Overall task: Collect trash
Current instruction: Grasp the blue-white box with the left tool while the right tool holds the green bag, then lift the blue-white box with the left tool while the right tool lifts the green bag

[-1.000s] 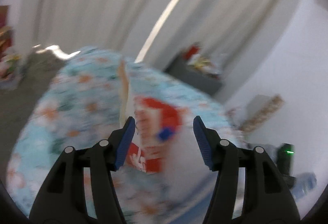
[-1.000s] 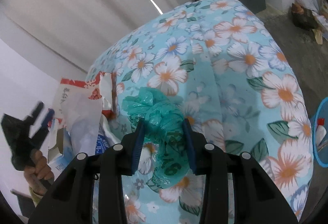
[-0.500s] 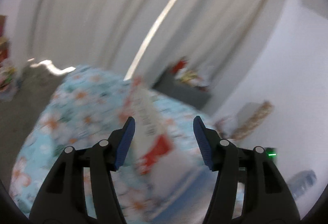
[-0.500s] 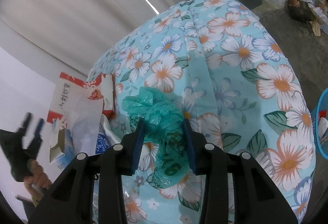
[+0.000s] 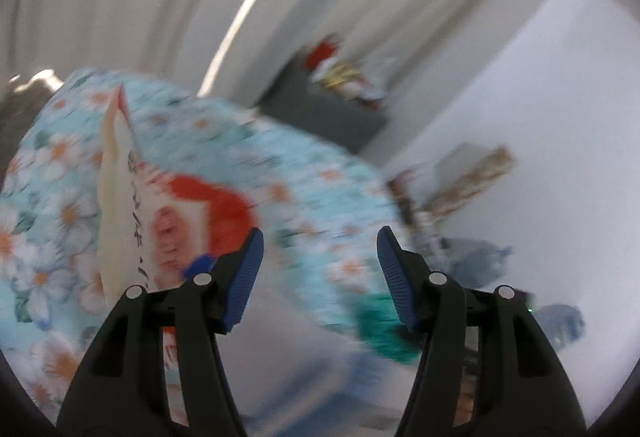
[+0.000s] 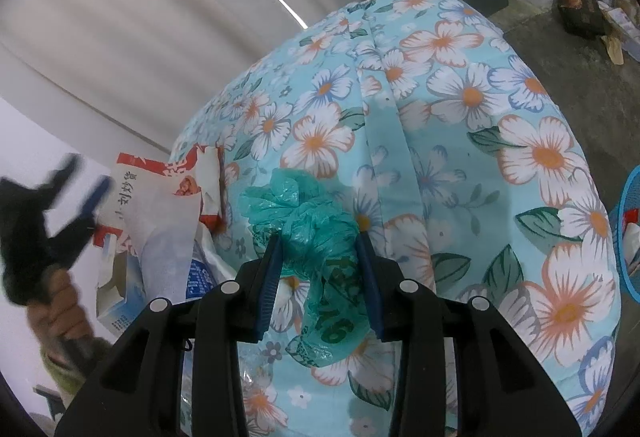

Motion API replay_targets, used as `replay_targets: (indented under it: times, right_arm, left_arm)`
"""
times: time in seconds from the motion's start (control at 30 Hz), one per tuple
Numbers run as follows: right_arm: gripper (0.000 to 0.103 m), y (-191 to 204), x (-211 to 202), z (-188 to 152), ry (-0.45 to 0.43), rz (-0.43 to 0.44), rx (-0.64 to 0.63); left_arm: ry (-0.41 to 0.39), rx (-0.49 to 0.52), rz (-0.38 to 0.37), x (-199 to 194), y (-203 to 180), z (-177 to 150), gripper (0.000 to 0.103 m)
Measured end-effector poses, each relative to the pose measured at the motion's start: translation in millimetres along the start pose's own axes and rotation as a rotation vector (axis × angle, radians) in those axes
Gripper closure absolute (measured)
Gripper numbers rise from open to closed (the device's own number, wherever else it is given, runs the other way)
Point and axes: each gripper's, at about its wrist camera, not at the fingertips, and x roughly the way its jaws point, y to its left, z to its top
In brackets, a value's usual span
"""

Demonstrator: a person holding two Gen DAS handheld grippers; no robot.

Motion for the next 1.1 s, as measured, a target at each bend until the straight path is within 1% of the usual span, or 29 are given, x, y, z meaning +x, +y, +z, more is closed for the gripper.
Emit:
replay_targets:
  times: [0.03, 0.07, 0.13, 0.17, 0.2, 0.23, 0.27, 0.3, 0.33, 0.37, 0.43, 0.47, 0.5, 0.57, 0.7, 0.87, 1.03, 1.1]
  right_arm:
    - [0.066, 0, 0, 0, 0.0, 0.001, 0.001]
    - [0.066, 0, 0, 0, -0.001, 0.001, 0.001]
    - [0.066, -1, 1, 0, 0.0, 0.008, 0.008]
    - [0.066, -1, 1, 0, 0.001, 0.011, 0.011]
    - [0.066, -2, 1, 0, 0.001, 0.015, 0.014]
    - [0.066, -2, 1, 0, 0.001, 0.018, 0.016]
    - [0.066, -2, 1, 0, 0.001, 0.02, 0.017]
    - [0.066, -3, 1, 0, 0.0, 0.023, 0.018]
    - [0.066, -3, 0, 0, 0.0, 0.025, 0.019]
    - [0.066, -3, 0, 0, 0.0, 0.027, 0.021]
    - [0.066, -4, 0, -1, -0.002, 0.033, 0.027]
    - [0.066, -5, -1, -2, -0.004, 0.035, 0.03]
    - [0.066, -6, -2, -3, -0.004, 0.038, 0.035]
    - [0.066, -7, -3, -4, -0.004, 0.043, 0.042]
    - [0.066, -11, -10, -9, -0.003, 0.05, 0.059]
    - [0.066, -17, -17, -16, -0.003, 0.061, 0.084]
    - [0.066, -21, -21, -22, -0.009, 0.069, 0.101]
    - [0.066, -22, -21, -24, -0.009, 0.07, 0.105]
  left_arm:
    - [0.018, -0.028, 0.039, 2, 11, -3, 0.049]
    - [0.021, -0.047, 0.031, 0, 18, -6, 0.049]
    - [0.017, -0.053, -0.03, -13, 26, -16, 0.049]
    - [0.009, -0.028, -0.056, -20, 23, -23, 0.046]
    - [-0.002, 0.023, -0.088, -30, 17, -33, 0.042]
    - [-0.007, 0.072, -0.105, -37, 10, -42, 0.032]
    - [-0.006, 0.124, -0.117, -42, 2, -52, 0.024]
    - [-0.003, 0.186, -0.136, -48, -8, -66, 0.022]
    - [0.004, 0.223, -0.144, -51, -12, -75, 0.019]
    - [0.014, 0.261, -0.14, -52, -16, -85, 0.018]
    - [0.052, 0.338, -0.087, -50, -22, -108, 0.016]
    - [0.064, 0.358, -0.059, -49, -25, -115, 0.015]
    - [0.08, 0.38, -0.013, -45, -26, -124, 0.015]
    - [0.097, 0.385, 0.026, -38, -25, -132, 0.015]
    - [0.093, 0.386, 0.043, -29, -23, -137, 0.015]
    - [0.102, 0.444, 0.093, -11, -24, -138, 0.015]
    - [0.096, 0.46, 0.093, -2, -26, -137, 0.015]
    - [0.084, 0.47, 0.088, -5, -30, -137, 0.016]
